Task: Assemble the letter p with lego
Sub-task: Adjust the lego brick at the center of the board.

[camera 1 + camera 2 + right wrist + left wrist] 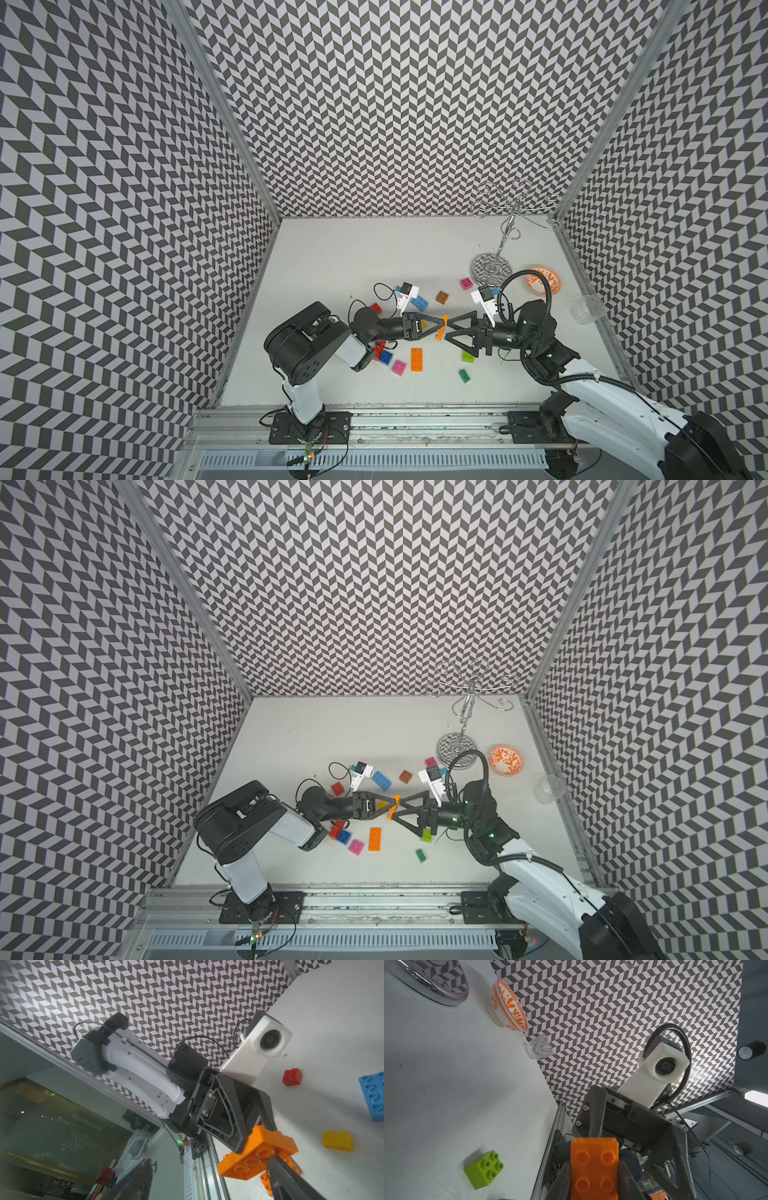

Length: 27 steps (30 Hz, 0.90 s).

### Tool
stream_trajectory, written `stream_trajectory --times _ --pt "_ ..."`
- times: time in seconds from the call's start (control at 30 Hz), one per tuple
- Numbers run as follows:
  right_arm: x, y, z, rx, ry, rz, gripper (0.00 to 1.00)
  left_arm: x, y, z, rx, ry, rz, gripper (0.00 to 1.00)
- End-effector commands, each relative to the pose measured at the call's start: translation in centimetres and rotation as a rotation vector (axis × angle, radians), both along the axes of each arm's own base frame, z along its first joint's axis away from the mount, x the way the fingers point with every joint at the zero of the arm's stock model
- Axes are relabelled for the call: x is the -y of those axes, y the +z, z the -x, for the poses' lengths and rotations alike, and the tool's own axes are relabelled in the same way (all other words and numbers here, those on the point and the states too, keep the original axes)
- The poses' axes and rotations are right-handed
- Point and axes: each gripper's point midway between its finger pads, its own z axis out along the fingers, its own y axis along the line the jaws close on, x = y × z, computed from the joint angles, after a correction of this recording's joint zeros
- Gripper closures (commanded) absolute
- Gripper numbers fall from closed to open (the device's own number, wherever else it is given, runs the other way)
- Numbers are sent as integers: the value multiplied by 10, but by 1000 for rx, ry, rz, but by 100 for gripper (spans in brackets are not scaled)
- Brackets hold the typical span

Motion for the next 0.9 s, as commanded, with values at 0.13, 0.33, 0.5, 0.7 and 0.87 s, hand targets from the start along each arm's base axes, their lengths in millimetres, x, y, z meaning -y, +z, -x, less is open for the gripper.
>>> stream_trajectory --times 0.13,0.33,0.5,0.7,0.87 --pt "1 -5 -14 0 -78 16 11 -13 56 16 214 10 195 75" --pt "-11 -7 -10 -15 -26 11 15 -13 60 17 219 13 206 75" --pt "-20 -12 -9 -30 0 19 20 -12 61 19 222 12 209 75" --pt "-24 -10 -9 -29 11 7 30 -13 61 20 223 16 208 75" --pt "-25 -9 -8 -26 16 4 49 -13 58 20 224 23 205 71"
